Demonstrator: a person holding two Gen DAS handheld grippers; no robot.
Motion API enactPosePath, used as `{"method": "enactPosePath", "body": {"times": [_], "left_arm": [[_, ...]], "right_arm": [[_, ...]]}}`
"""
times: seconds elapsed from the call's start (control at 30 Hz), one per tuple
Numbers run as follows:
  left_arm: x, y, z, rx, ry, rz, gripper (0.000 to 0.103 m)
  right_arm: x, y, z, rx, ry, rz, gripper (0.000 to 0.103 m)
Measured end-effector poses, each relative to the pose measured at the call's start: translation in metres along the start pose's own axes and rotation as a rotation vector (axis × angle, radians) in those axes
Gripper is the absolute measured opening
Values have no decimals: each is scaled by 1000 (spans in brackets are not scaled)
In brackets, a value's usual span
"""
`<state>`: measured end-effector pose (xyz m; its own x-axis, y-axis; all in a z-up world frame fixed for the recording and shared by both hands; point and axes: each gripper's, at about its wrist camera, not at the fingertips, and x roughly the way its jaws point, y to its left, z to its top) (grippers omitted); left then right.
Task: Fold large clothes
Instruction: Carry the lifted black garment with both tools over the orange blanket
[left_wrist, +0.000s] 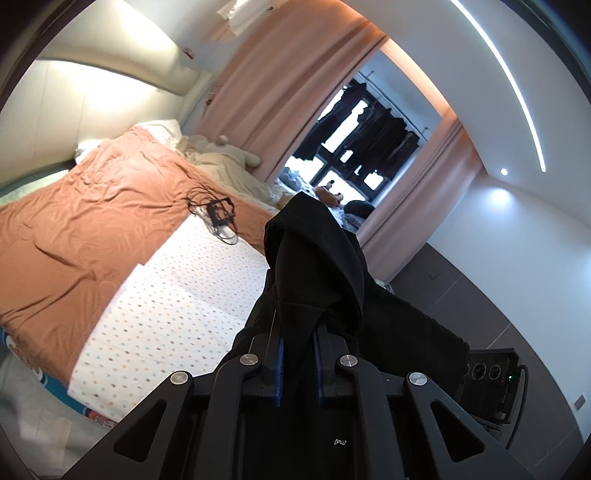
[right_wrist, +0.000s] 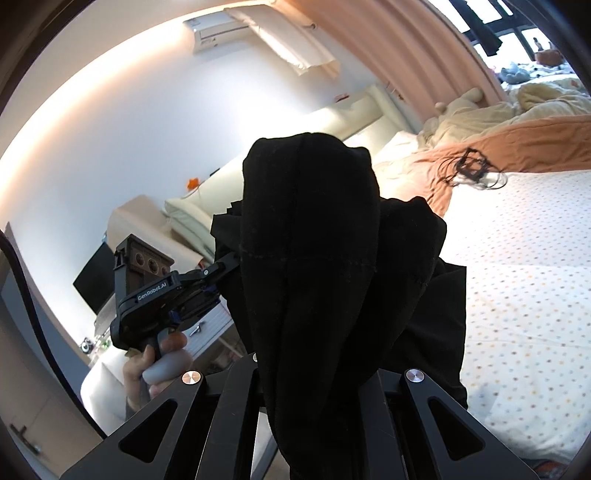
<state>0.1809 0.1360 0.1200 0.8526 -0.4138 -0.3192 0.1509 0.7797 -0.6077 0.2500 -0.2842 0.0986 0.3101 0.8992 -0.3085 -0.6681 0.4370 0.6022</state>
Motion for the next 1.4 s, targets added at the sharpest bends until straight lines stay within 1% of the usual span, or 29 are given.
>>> {"method": "enactPosePath", "body": {"times": [0.17,0.4,0.57,0.83,1.07,1.23,1.4], "left_arm": [[-16,27,17,-6,-28,24,12],[-34,62,42,18,-65,65,11],[-41,102,62,-30,-89,75,11],[-38,175,96,-112,-117,92,11],[-35,231,126,-133,-131,102,11],[-50,264,139,-140,-142,150,11],[-59,291,150,-148,-139,239,11]], "right_arm": [[29,20,-5,-23,21,26,8],[85,35,5,-41,62,74,8],[124,46,8,-45,81,113,8],[206,57,27,-68,155,163,8],[275,55,37,-79,203,223,8],[321,60,31,-79,227,283,8],[372,67,21,-57,272,343,8]]}}
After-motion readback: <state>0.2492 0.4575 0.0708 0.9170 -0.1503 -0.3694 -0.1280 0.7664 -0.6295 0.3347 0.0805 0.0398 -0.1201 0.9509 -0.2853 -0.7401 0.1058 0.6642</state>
